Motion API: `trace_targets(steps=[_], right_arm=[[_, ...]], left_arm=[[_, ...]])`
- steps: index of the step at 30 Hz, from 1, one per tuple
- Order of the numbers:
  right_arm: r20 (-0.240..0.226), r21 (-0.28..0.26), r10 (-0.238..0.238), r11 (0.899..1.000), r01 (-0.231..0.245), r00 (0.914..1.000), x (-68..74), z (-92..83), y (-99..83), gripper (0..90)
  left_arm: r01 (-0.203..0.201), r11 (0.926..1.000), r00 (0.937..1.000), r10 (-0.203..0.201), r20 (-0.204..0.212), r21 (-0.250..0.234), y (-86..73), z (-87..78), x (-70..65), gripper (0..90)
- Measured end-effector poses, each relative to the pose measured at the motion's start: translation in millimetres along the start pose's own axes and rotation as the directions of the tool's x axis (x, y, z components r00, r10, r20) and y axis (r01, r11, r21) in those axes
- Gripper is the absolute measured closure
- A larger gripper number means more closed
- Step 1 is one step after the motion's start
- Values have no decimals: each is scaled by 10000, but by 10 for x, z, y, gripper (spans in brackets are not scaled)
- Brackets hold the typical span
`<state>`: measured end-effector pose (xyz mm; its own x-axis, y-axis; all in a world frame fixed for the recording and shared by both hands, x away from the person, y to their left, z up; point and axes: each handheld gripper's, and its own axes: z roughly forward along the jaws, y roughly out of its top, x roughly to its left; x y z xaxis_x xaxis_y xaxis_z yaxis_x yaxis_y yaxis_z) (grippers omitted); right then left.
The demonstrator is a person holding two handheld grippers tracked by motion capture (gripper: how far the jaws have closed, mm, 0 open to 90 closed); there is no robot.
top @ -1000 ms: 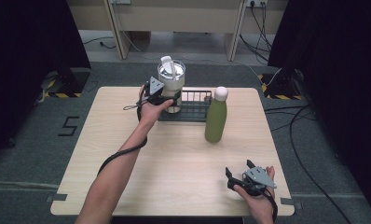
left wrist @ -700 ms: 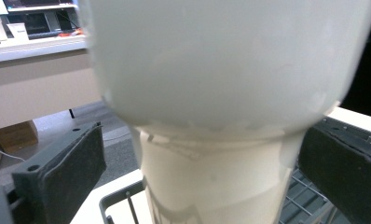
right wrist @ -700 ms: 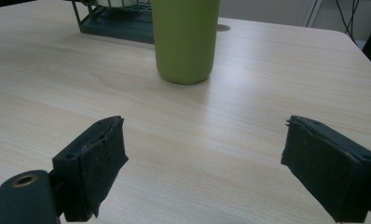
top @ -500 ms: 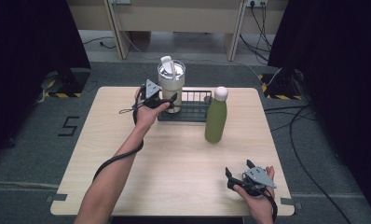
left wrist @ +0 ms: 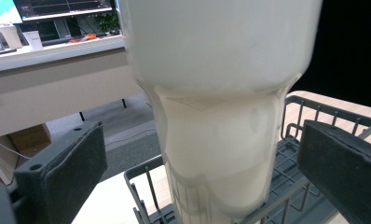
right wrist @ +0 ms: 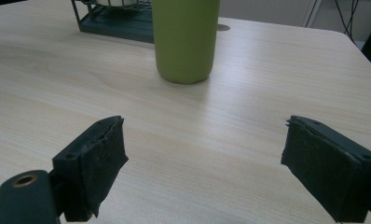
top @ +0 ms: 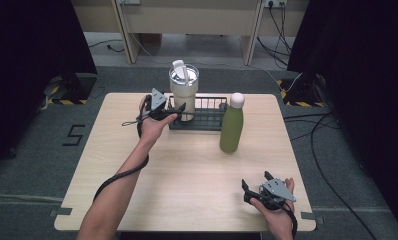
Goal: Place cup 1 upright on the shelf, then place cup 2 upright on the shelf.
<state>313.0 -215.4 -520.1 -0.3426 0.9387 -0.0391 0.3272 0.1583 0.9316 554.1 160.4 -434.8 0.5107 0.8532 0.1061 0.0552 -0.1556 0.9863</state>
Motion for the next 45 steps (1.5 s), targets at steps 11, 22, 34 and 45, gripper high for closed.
trace_targets(steps=[11, 22, 34, 45], right_arm=[[17, 5, -15, 10000, 15, 10000, 0, 2, 1, 129], [16, -57, 54, 10000, -54, 10000, -7, -1, 0, 131], [-44, -99, 177, 9998, -178, 9998, -19, -5, -2, 137], [92, -610, 175, 9980, -169, 9998, -55, -10, 172, 145]], left_arm=[[-246, 9997, 9997, 246, 31, 51, -23, -209, 11, 14], [-322, 9995, 9995, 322, 71, -51, -93, -497, 23, 21], [-507, 9986, 9987, 508, 26, -171, -129, -849, 92, 24], [-556, 9983, 9984, 557, 90, -161, -240, -1238, 104, 27]])
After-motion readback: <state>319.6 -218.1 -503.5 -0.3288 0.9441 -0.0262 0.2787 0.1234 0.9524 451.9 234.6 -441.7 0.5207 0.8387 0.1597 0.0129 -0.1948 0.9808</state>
